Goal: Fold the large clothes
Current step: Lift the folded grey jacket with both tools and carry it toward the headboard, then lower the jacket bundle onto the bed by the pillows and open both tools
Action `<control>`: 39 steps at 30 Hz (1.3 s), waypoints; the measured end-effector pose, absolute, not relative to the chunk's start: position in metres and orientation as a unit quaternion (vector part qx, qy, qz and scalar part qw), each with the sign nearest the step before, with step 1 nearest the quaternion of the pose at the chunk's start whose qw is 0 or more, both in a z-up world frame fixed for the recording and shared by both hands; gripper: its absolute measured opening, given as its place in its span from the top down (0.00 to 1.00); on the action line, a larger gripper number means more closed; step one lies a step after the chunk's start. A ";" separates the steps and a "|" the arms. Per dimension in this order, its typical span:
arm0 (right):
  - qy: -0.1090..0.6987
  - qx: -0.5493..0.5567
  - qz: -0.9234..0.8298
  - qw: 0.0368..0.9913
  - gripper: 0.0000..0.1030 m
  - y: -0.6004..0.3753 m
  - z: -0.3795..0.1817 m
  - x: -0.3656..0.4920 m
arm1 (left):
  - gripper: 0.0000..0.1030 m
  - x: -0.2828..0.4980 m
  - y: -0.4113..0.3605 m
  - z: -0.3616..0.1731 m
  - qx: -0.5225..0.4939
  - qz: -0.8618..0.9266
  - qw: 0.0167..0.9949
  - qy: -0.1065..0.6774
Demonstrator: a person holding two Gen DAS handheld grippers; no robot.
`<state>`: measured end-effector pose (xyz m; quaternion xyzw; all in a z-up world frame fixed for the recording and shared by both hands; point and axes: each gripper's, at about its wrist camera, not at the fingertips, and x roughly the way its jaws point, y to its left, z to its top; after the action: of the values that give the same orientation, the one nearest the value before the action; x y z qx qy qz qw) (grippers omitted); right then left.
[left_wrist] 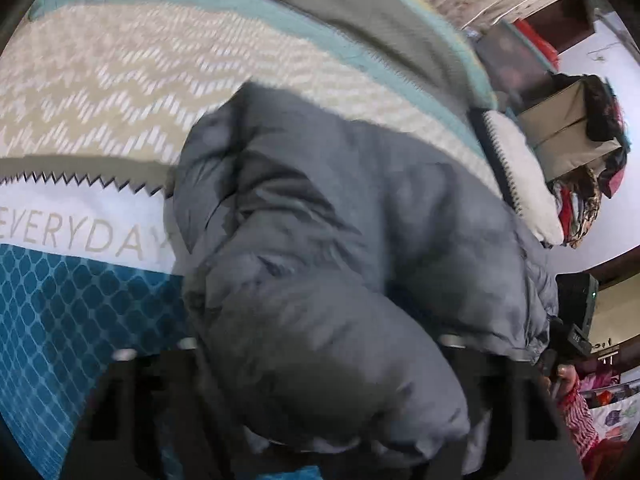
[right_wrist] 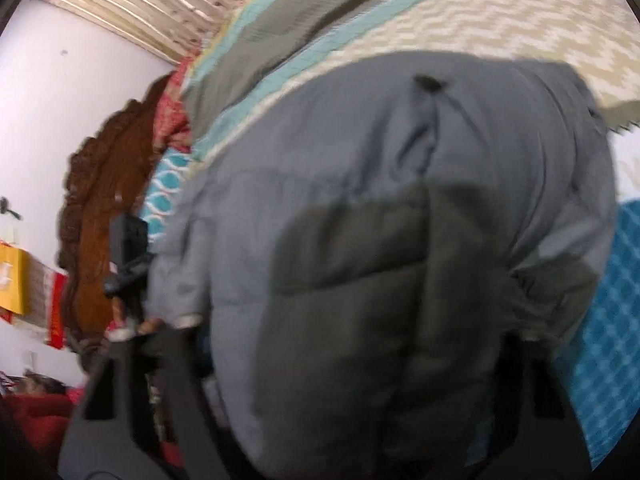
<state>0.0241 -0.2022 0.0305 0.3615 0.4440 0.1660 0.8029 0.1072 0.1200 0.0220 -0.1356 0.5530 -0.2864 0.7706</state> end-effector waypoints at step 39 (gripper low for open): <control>0.396 0.200 0.114 0.889 0.17 0.140 0.112 0.522 | 0.29 0.244 0.499 0.049 -0.163 0.194 0.897 0.361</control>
<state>0.5219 0.1398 0.1118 0.2002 0.3958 0.1136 0.8890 0.2440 0.4992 0.0490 -0.1634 0.3606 0.1945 0.8975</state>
